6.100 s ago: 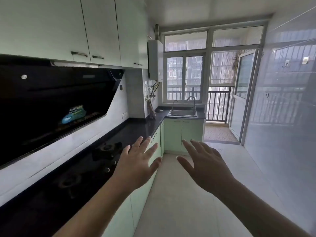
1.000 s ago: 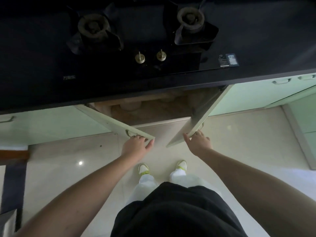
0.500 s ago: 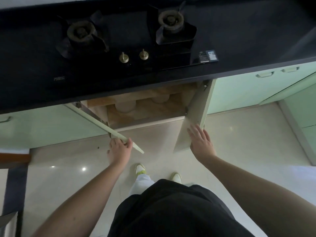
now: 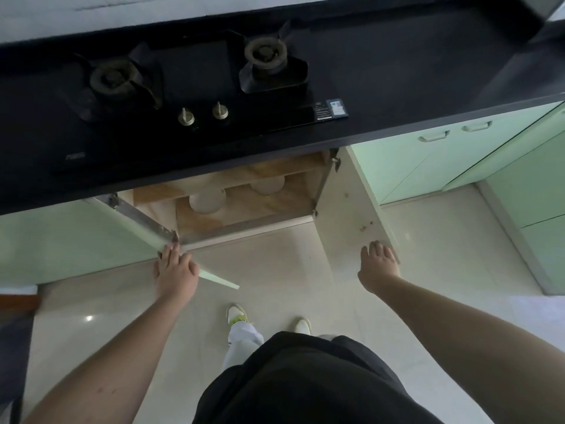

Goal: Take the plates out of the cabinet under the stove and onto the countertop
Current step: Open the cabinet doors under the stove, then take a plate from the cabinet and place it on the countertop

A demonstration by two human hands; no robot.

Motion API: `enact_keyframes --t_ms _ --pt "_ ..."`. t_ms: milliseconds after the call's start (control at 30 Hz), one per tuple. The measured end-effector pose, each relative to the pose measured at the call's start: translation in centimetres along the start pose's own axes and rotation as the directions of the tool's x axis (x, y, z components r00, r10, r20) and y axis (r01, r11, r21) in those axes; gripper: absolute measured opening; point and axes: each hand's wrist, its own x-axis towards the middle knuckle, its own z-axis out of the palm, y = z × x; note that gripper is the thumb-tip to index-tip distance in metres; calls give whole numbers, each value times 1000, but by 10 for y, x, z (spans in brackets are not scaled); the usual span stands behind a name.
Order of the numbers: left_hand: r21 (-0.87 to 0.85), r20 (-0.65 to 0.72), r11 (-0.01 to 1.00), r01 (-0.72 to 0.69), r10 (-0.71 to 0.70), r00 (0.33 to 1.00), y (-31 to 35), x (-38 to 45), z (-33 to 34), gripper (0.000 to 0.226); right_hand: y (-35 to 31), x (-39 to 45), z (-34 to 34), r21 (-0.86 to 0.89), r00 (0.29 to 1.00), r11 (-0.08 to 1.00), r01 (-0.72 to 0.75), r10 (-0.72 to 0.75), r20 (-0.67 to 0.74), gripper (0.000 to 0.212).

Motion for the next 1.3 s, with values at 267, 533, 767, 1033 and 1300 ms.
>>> enact_keyframes --t_ms 267,533,767,1033,1300 --pt "75 75 993 -96 90 993 -26 -6 -1 40 13 4 -12 11 999 999 45 -45 23 55" --pt "137 -10 980 -147 150 989 -53 -44 -9 54 -39 -4 -25 37 973 973 227 -225 -51 54" --pt "274 26 938 -215 216 976 -102 -81 -12 42 -115 -25 -31 27 940 942 334 -331 -80 57" --pt "332 55 925 -185 176 983 -174 -107 -8 55 -207 -57 -46 32 914 919 393 -387 -121 61" --pt "345 70 931 -119 101 992 -227 -119 -11 56 -254 -85 -56 4 890 902 432 -426 -164 63"
